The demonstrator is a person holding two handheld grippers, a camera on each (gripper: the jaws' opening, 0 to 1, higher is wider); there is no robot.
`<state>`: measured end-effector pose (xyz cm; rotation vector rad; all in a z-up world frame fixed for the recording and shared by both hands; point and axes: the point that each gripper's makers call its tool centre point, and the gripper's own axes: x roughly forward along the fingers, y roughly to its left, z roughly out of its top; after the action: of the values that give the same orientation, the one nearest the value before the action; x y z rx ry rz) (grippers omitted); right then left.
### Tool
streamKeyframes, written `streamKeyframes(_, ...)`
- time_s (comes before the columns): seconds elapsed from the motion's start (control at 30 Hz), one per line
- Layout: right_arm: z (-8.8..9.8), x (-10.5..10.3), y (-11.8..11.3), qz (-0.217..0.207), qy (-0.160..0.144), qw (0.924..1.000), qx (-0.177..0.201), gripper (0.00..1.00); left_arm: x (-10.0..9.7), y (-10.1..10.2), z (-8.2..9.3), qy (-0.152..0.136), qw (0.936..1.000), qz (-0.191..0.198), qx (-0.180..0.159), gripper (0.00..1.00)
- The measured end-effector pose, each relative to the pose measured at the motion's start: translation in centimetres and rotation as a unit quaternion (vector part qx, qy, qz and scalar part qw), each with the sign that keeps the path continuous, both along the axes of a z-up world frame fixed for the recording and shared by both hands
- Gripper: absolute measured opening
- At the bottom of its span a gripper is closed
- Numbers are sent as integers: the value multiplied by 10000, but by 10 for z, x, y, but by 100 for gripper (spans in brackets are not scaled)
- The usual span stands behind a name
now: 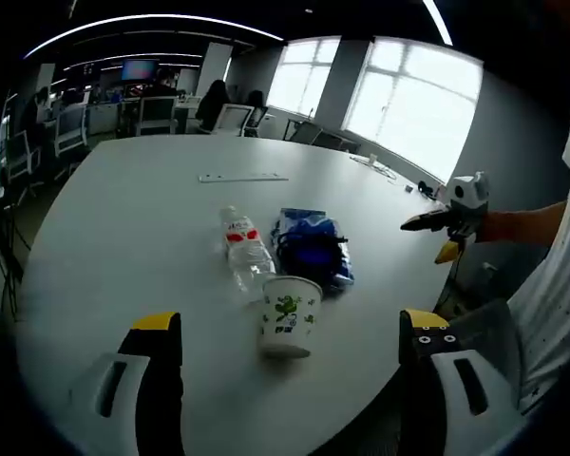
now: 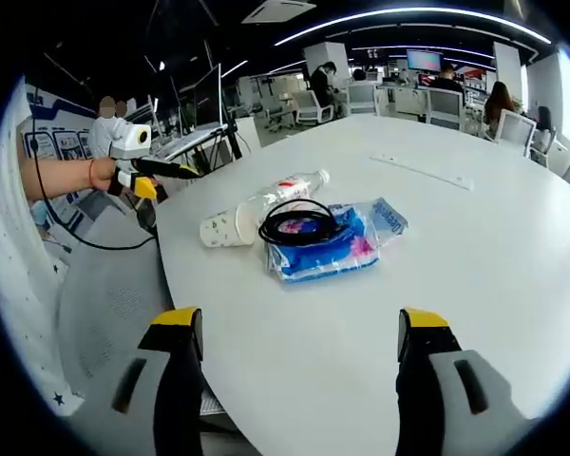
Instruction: Arrange the tabletop items into an orderly group along one side of the table until the central work area is clear of visible clutter.
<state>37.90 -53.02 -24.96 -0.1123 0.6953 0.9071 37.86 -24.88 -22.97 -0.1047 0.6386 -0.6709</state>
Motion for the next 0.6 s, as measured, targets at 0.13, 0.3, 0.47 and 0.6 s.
streamKeyframes(0.13,1,1,2,2,-5,10000,14,84,0,1,0,-5,10000,6,-8,97)
streamKeyframes(0.3,2,3,3,20,-13,10000,3,84,1,2,0,-11,10000,19,-19,97)
streamKeyframes(0.47,2,5,3,30,-7,10000,-14,83,2,3,0,-20,10000,23,-12,97)
streamKeyframes(0.6,2,5,4,27,-6,10000,-6,83,2,3,1,-30,10000,10,-13,97)
